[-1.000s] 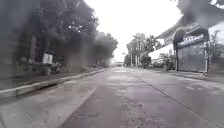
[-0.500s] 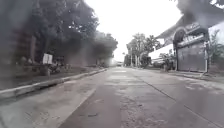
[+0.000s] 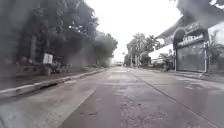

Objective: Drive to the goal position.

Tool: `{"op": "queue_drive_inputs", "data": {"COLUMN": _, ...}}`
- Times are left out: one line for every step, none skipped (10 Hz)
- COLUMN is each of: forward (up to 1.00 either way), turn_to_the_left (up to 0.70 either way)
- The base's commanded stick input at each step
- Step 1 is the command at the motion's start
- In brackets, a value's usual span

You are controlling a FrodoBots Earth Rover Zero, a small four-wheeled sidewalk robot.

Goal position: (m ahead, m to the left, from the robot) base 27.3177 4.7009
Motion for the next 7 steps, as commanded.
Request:
{"op": "queue_drive_inputs", "data": {"forward": 0.0, "turn_to_the_left": 0.0}}
{"op": "queue_drive_inputs", "data": {"forward": 0.0, "turn_to_the_left": 0.0}}
{"op": "queue_drive_inputs", "data": {"forward": 0.44, "turn_to_the_left": 0.0}}
{"op": "queue_drive_inputs", "data": {"forward": 0.7, "turn_to_the_left": 0.0}}
{"op": "queue_drive_inputs", "data": {"forward": 0.7, "turn_to_the_left": 0.0}}
{"op": "queue_drive_inputs", "data": {"forward": 0.7, "turn_to_the_left": 0.0}}
{"op": "queue_drive_inputs", "data": {"forward": 0.7, "turn_to_the_left": 0.0}}
